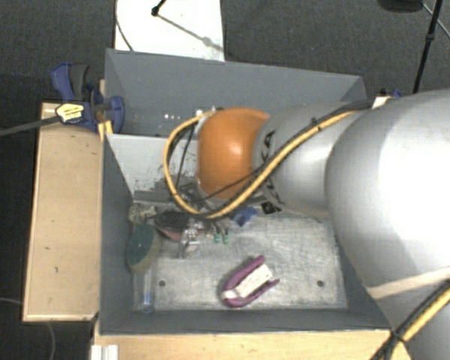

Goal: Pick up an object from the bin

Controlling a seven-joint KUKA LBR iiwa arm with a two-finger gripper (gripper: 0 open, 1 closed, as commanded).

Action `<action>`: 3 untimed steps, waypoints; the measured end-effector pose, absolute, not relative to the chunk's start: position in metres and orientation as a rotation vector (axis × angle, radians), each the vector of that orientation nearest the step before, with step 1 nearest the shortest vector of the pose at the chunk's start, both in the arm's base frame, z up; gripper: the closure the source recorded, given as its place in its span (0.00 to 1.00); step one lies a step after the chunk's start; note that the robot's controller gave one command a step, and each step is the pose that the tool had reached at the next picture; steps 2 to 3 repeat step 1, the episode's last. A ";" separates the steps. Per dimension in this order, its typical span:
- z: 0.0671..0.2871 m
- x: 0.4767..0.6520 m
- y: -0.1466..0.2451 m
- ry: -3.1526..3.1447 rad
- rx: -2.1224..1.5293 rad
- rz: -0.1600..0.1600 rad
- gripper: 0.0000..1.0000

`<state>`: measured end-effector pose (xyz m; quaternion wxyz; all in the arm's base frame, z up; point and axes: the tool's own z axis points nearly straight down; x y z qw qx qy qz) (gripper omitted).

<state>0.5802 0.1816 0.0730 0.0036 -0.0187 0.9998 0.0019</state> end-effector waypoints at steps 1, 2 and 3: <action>0.267 0.543 0.152 3.071 -0.621 0.001 1.00; 0.267 0.543 0.152 3.071 -0.621 0.001 1.00; 0.267 0.543 0.152 3.071 -0.621 0.001 1.00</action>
Offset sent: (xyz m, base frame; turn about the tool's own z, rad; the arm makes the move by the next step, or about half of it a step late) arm -0.0384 -0.0298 0.1904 -0.3623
